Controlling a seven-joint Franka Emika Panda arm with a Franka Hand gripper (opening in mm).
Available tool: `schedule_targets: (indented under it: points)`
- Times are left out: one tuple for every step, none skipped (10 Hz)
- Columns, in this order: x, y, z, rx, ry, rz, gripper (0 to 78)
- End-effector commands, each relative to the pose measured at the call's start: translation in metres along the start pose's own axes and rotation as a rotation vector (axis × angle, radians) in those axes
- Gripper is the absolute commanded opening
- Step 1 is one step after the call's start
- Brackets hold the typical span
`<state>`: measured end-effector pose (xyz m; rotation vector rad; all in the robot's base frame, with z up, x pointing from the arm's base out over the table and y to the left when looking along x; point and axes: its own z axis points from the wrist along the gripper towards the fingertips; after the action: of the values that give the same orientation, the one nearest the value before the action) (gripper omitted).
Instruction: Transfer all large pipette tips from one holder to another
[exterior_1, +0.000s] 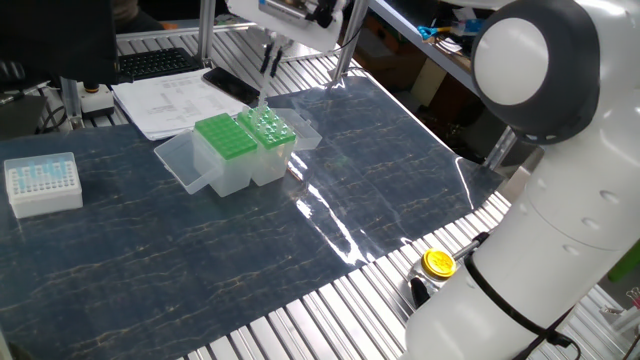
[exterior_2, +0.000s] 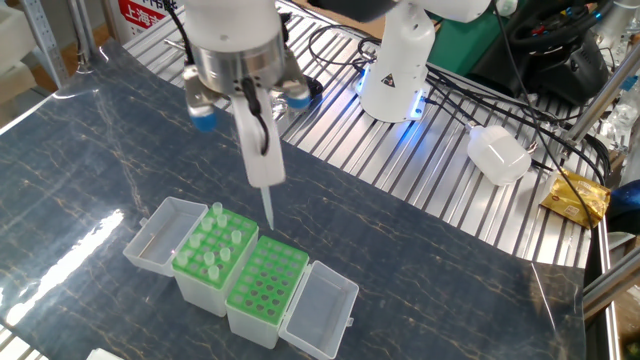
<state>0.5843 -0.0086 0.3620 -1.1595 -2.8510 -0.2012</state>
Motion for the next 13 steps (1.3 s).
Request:
schedule_targets:
  points:
    - [0.012,0.017,0.003,-0.002,-0.008,0.032,1.2]
    - [0.017,0.021,0.004,-0.004,-0.010,0.040,1.2]
    - [0.022,0.025,0.004,-0.005,-0.012,0.049,1.2]
    - [0.026,0.029,0.005,-0.003,-0.014,0.055,1.2]
    - [0.029,0.032,0.007,-0.004,-0.015,0.059,1.2]
    - [0.032,0.034,0.008,-0.005,-0.016,0.060,1.2]
    - [0.034,0.036,0.009,-0.007,-0.017,0.061,1.2]
    - [0.036,0.037,0.010,-0.009,-0.020,0.064,1.2]
    - [0.038,0.037,0.012,-0.009,-0.023,0.063,1.2]
    - [0.041,0.038,0.017,-0.008,-0.025,0.062,1.2]
    - [0.044,0.038,0.021,-0.006,-0.028,0.060,1.2]
    - [0.046,0.038,0.024,-0.001,-0.031,0.058,1.2]
    - [0.046,0.038,0.024,-0.001,-0.031,0.058,1.2]
